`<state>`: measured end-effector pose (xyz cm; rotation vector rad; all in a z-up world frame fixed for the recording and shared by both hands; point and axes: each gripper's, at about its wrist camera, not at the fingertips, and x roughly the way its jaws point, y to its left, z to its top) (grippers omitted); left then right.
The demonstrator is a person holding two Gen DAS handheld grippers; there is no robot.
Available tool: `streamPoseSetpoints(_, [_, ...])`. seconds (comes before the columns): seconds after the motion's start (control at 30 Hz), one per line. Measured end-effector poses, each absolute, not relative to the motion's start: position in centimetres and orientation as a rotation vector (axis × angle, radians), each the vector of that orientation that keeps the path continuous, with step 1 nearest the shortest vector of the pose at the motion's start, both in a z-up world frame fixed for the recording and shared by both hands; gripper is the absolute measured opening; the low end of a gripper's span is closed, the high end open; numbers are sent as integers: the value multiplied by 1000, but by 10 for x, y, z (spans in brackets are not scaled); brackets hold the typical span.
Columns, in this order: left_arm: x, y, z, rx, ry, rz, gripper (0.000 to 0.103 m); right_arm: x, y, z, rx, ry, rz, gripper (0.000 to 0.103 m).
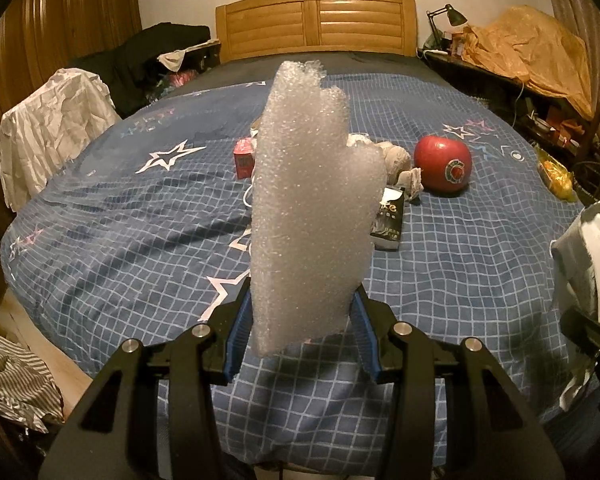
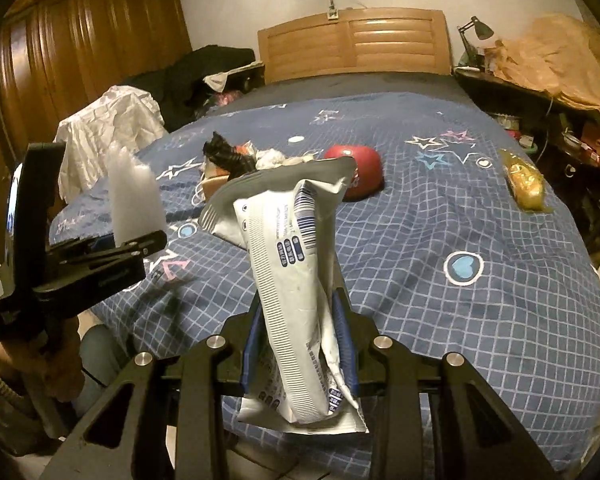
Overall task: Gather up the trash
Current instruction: 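Carry the bubble wrap and foil packet over the white bucket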
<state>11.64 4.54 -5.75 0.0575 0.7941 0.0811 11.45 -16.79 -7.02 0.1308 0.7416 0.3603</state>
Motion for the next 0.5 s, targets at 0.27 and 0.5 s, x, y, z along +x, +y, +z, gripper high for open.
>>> streamPoseSetpoints(0.27, [120,22,-45,94,765,53,44,109,-186,-63,161,701,319,34])
streamPoseSetpoints(0.5, [127,-35,-22,150,698,-50,44,100,-233,-51,216,646,214,34])
